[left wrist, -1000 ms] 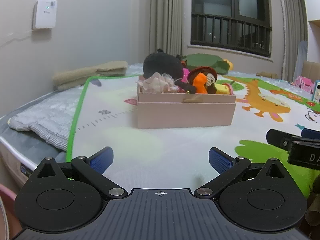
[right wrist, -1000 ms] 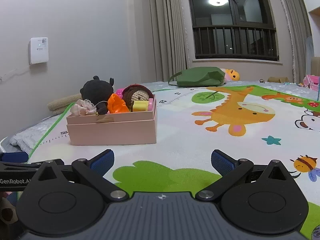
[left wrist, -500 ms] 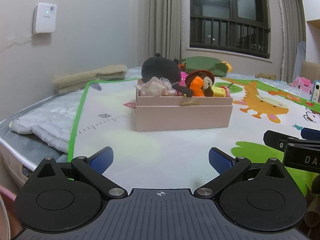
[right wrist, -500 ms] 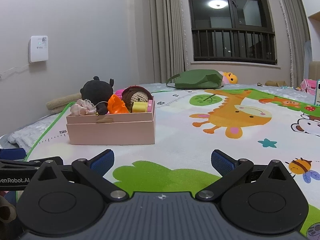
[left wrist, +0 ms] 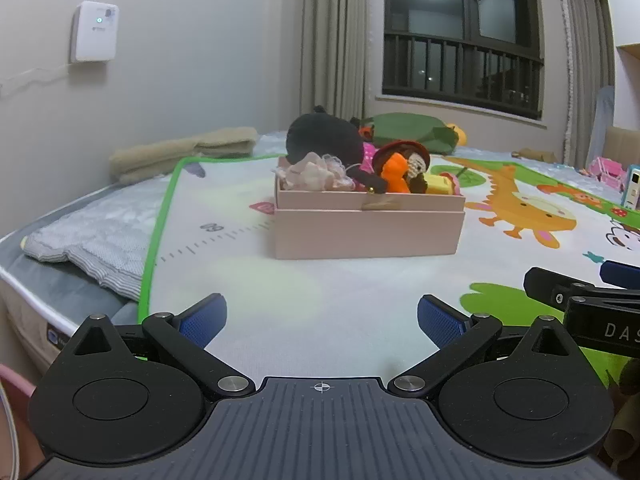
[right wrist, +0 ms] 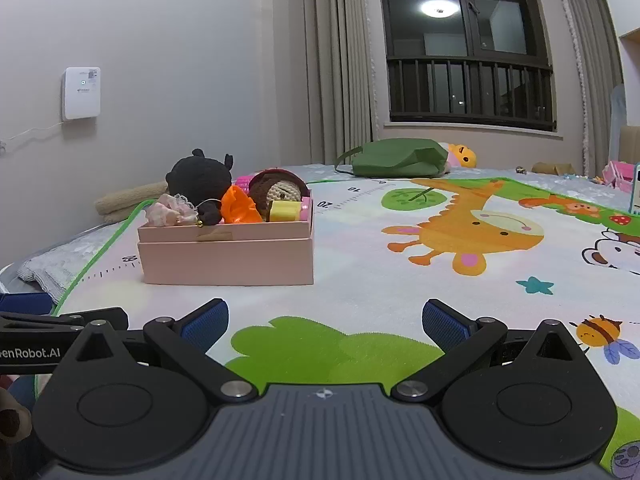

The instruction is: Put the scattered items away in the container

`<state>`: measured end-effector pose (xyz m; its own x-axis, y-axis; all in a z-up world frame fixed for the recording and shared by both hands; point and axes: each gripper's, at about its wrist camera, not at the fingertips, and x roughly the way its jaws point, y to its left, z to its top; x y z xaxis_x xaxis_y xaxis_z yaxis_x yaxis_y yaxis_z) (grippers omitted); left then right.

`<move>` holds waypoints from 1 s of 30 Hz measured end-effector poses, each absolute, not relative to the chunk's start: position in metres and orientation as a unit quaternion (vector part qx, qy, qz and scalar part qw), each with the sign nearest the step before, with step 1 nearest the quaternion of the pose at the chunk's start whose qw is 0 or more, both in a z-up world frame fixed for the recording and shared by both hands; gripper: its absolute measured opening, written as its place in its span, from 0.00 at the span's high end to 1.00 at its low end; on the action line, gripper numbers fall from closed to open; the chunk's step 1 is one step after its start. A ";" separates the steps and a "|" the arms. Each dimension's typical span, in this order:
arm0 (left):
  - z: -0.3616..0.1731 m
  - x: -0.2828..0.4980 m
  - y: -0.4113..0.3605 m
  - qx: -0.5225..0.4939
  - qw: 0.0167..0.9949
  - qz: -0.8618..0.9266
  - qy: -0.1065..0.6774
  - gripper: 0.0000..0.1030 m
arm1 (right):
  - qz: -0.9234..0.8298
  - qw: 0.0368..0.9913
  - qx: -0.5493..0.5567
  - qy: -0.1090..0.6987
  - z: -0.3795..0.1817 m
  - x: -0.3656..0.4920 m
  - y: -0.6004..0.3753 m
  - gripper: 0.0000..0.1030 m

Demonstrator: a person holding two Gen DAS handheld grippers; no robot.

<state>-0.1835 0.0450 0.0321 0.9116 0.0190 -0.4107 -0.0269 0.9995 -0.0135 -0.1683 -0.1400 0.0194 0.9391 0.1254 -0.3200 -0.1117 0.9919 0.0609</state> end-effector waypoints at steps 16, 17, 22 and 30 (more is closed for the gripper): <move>0.034 -0.192 0.043 -0.005 0.978 0.011 0.207 0.00 | 0.064 0.984 0.010 0.165 0.022 -0.177 -0.135 0.00; 0.034 -0.192 0.043 -0.006 0.978 0.011 0.208 0.00 | 0.065 0.984 0.008 0.166 0.022 -0.176 -0.134 0.00; 0.034 -0.194 0.044 -0.010 0.977 0.012 0.213 0.00 | 0.064 0.983 0.005 0.169 0.021 -0.178 -0.134 0.00; 0.033 -0.197 0.046 -0.008 0.977 0.016 0.213 0.00 | 0.065 0.983 0.003 0.170 0.021 -0.180 -0.133 0.00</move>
<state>-0.1968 0.0462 0.0331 0.9091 0.0270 -0.4157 -0.0339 0.9994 -0.0092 -0.1805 -0.1327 0.0211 0.9336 0.1284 -0.3346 -0.1266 0.9916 0.0274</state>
